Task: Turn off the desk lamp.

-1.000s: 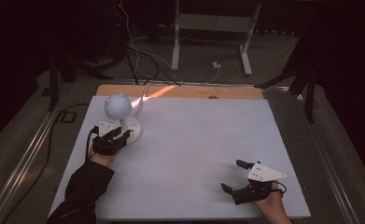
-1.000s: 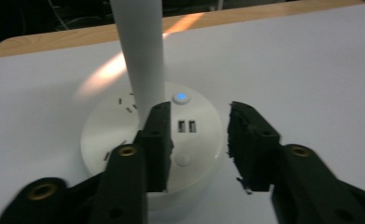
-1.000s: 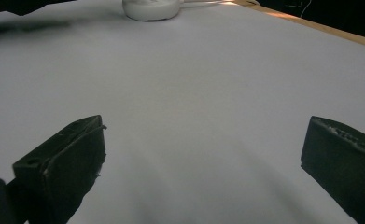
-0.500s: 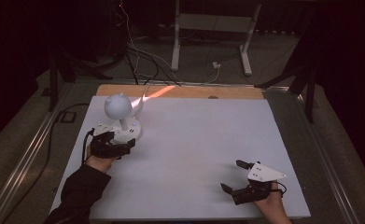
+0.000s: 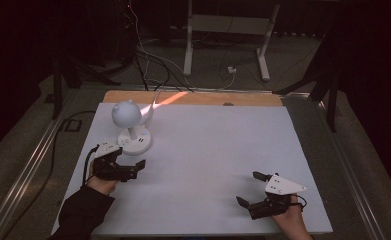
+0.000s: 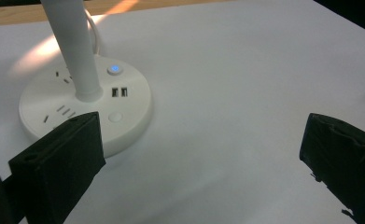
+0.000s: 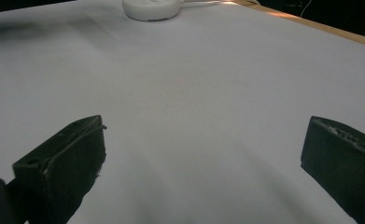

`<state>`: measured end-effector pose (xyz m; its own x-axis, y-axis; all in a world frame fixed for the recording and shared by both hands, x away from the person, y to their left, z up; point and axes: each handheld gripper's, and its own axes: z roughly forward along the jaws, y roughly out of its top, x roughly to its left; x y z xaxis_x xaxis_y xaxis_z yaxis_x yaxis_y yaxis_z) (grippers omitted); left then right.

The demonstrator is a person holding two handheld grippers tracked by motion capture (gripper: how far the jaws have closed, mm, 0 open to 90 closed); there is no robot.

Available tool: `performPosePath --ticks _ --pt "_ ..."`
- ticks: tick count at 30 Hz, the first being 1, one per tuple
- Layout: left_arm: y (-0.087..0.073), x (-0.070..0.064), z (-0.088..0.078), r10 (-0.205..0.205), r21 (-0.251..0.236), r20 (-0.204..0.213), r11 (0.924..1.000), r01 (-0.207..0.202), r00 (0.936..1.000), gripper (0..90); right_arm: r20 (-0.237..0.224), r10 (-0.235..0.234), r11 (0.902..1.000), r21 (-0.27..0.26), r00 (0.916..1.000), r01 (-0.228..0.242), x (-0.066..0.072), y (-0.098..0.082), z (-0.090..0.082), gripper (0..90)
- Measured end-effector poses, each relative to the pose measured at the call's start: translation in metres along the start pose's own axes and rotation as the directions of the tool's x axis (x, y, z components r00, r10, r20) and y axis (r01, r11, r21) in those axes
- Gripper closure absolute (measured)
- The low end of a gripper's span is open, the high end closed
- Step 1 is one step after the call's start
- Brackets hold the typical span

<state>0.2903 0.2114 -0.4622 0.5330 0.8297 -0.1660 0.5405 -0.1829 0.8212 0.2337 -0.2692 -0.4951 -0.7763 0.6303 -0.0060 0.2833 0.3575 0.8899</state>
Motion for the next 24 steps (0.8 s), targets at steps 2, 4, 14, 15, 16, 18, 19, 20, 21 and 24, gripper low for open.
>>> performPosePath --ticks 2,4,14,15,16,18,19,20,21,24 --pt "-0.004 -0.003 -0.004 0.012 -0.009 0.013 0.9999 -0.012 0.9998 0.5 -0.001 0.001 1.0 0.001 1.0 -0.001 0.0 0.0 0.001 0.0" --pt "-0.007 -0.004 -0.007 0.008 -0.013 0.027 0.9999 -0.008 0.9996 0.5 -0.002 0.0 1.0 0.004 1.0 0.0 0.0 0.0 0.001 0.0" --pt "-0.024 -0.011 -0.015 0.024 0.001 0.065 0.9997 -0.024 0.9976 0.5 -0.002 0.004 1.0 0.004 1.0 -0.004 0.0 -0.001 0.001 0.0" --pt "-0.026 -0.012 -0.016 0.024 0.001 0.066 0.9997 -0.024 0.9976 0.5 -0.002 0.006 1.0 0.005 1.0 -0.006 0.0 -0.001 0.001 0.0" --pt "-0.028 -0.012 -0.016 0.028 0.002 0.065 0.9996 -0.028 0.9975 0.5 -0.002 0.006 1.0 0.006 1.0 -0.006 0.0 -0.001 0.002 0.0" --pt "-0.031 -0.013 -0.017 0.028 0.009 0.072 0.9995 -0.029 0.997 0.5 -0.003 0.006 1.0 0.006 1.0 -0.006 -0.001 -0.001 0.002 0.0" --pt "-0.033 -0.013 -0.018 0.034 0.008 0.075 0.9994 -0.035 0.9966 0.5 -0.003 0.006 1.0 0.006 1.0 -0.006 -0.001 -0.001 0.002 0.0" --pt "-0.035 -0.014 -0.019 0.038 0.01 0.076 0.9992 -0.039 0.9964 0.5 -0.003 0.005 1.0 0.006 1.0 -0.005 -0.001 -0.001 0.002 0.0" --pt "-0.036 -0.014 -0.019 0.039 0.011 0.078 0.9991 -0.04 0.9962 0.5 -0.003 0.005 1.0 0.006 1.0 -0.005 -0.001 -0.001 0.002 0.0" --pt "-0.043 -0.013 -0.02 0.043 0.005 0.095 0.999 -0.044 0.9945 0.5 -0.002 0.005 1.0 0.008 1.0 -0.005 -0.001 -0.001 0.002 0.0"
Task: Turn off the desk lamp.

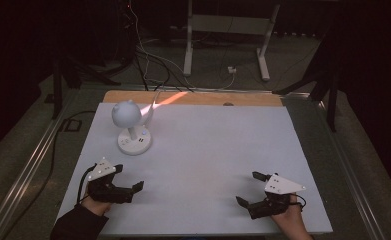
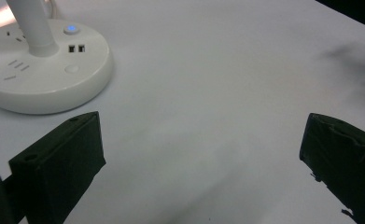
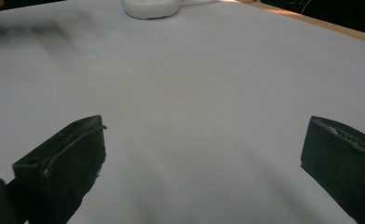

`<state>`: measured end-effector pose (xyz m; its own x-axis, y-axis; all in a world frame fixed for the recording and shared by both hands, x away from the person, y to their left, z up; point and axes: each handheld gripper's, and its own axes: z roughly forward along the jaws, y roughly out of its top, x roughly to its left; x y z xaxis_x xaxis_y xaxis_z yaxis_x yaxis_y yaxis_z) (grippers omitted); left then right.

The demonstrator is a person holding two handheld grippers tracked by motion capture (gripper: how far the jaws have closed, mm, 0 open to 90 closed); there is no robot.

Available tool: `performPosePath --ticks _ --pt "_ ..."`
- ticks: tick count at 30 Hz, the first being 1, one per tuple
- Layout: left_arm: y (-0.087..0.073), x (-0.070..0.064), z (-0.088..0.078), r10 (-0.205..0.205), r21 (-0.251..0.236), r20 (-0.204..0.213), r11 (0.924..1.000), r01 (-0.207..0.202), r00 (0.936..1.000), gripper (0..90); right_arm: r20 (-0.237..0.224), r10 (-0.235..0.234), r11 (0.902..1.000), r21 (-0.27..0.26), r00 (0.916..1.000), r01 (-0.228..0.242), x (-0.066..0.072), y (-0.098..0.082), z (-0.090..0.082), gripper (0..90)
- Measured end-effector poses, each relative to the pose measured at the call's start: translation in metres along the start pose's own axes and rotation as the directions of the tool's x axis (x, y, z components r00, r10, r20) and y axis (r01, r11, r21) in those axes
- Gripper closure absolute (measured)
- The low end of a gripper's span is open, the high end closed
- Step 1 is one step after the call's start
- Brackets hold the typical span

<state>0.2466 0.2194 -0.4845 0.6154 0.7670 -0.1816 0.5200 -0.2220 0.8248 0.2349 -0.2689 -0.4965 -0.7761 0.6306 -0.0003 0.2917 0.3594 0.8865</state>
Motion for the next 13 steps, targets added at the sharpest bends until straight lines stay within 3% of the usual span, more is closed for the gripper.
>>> performPosePath --ticks 7,13 --pt "-0.014 0.0 0.008 0.052 0.046 0.016 0.9976 -0.053 0.9985 0.6 -0.003 -0.004 1.0 0.002 1.0 0.004 0.001 0.0 0.0 0.0" --pt "-0.014 -0.001 0.011 0.061 0.033 0.038 0.9975 -0.063 0.9974 0.6 -0.004 -0.006 1.0 0.004 1.0 0.006 0.001 0.0 0.001 0.0"
